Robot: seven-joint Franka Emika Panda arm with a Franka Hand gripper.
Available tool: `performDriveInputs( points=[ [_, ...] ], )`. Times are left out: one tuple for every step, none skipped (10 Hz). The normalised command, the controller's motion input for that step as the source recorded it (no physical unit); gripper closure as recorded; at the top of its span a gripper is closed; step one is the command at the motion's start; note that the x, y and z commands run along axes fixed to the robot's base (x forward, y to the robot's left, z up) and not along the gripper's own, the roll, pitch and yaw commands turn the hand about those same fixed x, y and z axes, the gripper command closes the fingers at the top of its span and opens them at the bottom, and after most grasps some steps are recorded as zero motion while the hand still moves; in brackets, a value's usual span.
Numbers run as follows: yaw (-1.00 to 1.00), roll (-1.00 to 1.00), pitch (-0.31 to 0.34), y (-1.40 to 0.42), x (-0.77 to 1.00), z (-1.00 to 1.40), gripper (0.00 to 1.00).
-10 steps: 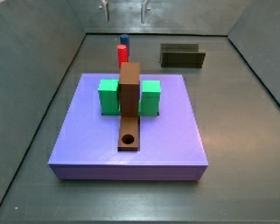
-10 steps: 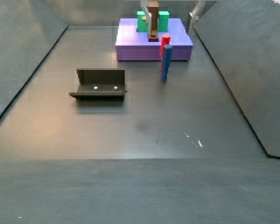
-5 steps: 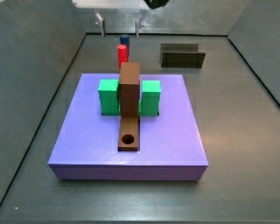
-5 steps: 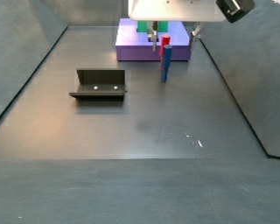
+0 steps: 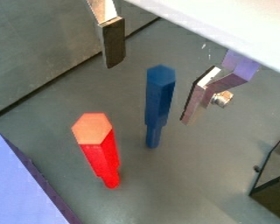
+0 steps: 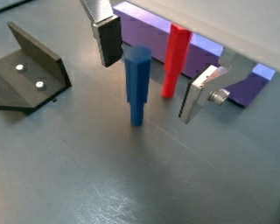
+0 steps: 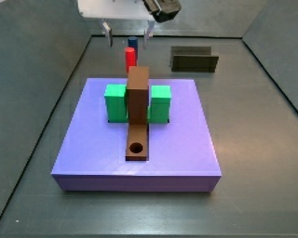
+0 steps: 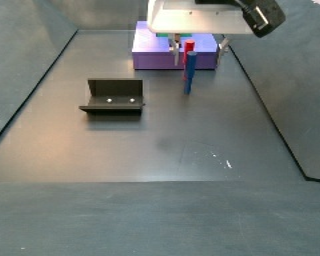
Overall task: Pick up the blue object. Move up. Move to above the board. Insert the blue object.
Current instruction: Pick up the blue object.
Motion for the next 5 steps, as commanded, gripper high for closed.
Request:
performDriveInputs(
  points=[
    [-0.11, 0.0, 0.0, 0.0, 0.0, -0.23, 0.0],
    [-0.08, 0.0, -0.017, 0.0, -0.06, -0.19, 0.0],
    [-0.05, 0.0, -0.013, 0.0, 0.0, -0.17, 0.0],
    [0.0, 0.0, -0.011, 0.0, 0.0, -0.04, 0.0],
    [0.0, 0.0, 0.0, 0.0, 0.0, 0.0, 0.0]
  ],
)
